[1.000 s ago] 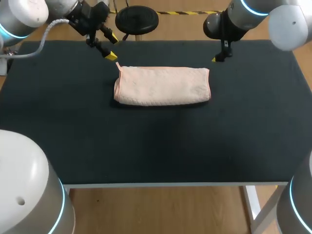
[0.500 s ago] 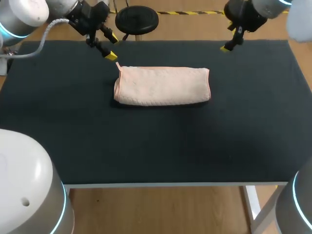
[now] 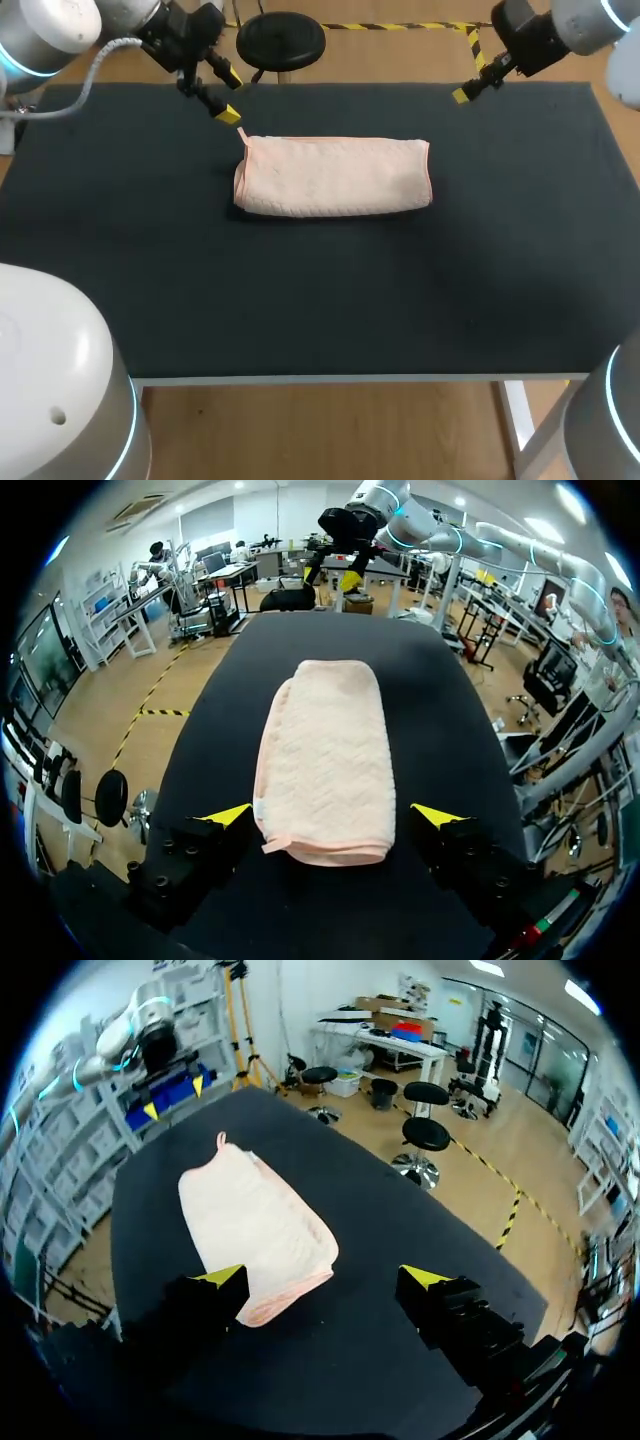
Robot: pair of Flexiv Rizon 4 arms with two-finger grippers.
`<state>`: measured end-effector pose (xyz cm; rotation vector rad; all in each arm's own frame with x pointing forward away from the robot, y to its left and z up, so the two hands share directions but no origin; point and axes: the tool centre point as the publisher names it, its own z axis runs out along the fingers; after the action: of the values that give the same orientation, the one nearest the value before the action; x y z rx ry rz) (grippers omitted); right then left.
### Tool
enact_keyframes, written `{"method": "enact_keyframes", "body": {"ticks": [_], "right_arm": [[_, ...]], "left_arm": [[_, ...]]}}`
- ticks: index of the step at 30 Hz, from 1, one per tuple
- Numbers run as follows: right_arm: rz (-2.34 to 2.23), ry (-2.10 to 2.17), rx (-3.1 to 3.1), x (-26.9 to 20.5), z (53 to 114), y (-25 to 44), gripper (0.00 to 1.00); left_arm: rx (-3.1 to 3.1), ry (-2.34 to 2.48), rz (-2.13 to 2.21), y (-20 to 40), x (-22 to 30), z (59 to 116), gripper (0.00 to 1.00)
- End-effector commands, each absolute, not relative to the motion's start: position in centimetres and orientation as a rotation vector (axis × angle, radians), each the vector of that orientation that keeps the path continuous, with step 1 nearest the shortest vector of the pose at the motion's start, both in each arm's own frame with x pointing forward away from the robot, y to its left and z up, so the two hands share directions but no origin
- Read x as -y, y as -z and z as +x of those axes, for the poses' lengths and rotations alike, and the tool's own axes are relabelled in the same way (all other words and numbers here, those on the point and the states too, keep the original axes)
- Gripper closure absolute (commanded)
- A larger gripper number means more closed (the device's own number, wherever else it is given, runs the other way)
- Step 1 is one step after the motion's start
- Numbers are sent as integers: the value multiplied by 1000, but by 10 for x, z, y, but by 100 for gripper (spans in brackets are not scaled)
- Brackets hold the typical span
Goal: Fold the towel
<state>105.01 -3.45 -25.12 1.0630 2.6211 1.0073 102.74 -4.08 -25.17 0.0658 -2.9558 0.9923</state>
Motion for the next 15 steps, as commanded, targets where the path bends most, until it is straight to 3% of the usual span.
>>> {"method": "enact_keyframes", "body": {"ticks": [1, 4, 15], "right_arm": [[1966, -1483, -2167, 38, 1054, 259, 0], [2253, -1638, -1952, 27, 1041, 275, 0], [2625, -1499, -1896, -6, 1015, 324, 0]], "left_arm": [[2957, -998, 65, 253, 41, 1027, 0], [2957, -998, 65, 253, 41, 1027, 0], [2957, -998, 65, 253, 41, 1027, 0]]}}
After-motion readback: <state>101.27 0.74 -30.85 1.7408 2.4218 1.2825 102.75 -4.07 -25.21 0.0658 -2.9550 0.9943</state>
